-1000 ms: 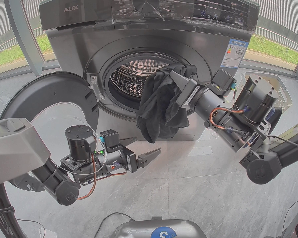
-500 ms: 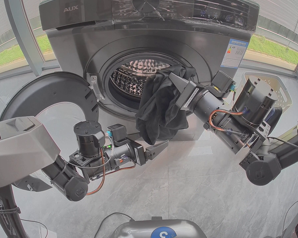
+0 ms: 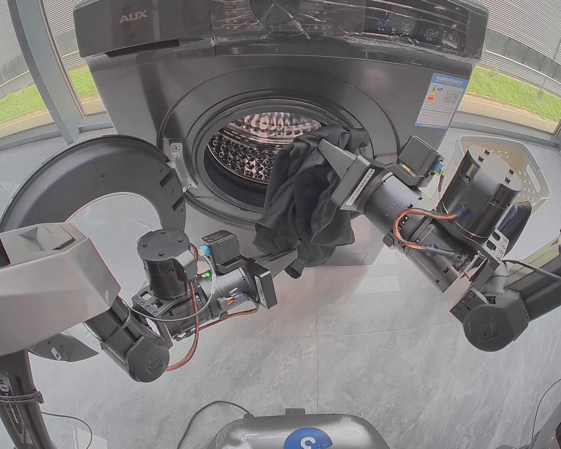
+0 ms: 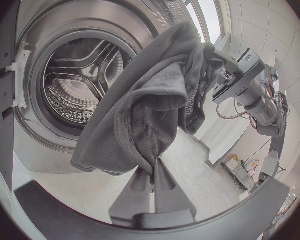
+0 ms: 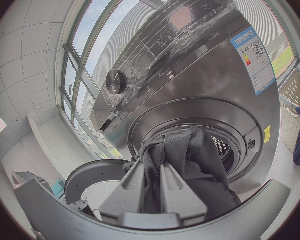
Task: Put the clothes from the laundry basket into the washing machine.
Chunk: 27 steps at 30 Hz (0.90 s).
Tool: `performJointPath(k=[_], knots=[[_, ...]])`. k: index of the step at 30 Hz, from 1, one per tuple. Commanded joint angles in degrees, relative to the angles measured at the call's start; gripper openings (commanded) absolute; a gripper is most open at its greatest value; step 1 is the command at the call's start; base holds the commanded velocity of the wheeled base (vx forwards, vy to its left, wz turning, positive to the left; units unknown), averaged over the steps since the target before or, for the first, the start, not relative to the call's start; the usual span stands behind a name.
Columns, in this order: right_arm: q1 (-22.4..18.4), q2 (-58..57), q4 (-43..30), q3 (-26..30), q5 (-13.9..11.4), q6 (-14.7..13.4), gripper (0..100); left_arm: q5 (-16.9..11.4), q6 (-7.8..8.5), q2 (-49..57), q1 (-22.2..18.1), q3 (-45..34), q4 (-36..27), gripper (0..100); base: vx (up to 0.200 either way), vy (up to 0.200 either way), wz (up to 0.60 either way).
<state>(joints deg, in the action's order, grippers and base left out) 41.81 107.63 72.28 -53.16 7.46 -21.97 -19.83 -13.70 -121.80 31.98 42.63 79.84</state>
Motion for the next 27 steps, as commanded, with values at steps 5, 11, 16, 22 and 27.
performJointPath(k=[5, 11, 16, 22, 27], knots=[[-0.24, 0.04, 0.06, 2.71, 0.01, -0.01, 0, 0.32, -0.01, 4.20, 1.33, -7.03, 5.51, 0, 0.000, 0.000, 0.00], [-0.24, 1.00, 3.48, 4.91, 0.01, 0.17, 0, 0.06, -0.01, 7.80, 2.21, -13.28, 9.11, 0, 0.000, 0.000, 0.00], [0.02, 1.88, 4.63, 5.17, 0.01, 0.17, 0, 0.23, 0.25, 6.31, 2.04, -13.45, 9.20, 0, 0.000, 0.000, 0.00], [-0.15, 1.97, 4.80, 6.23, 0.01, 0.26, 0, -0.03, 0.43, 7.01, 2.04, -13.71, 9.28, 0, 0.000, 0.000, 0.00], [0.11, 2.06, 4.89, 8.51, -0.08, 0.17, 100, -0.03, 0.34, 9.30, 1.60, -13.80, 9.28, 0, 0.000, 0.000, 0.00]])
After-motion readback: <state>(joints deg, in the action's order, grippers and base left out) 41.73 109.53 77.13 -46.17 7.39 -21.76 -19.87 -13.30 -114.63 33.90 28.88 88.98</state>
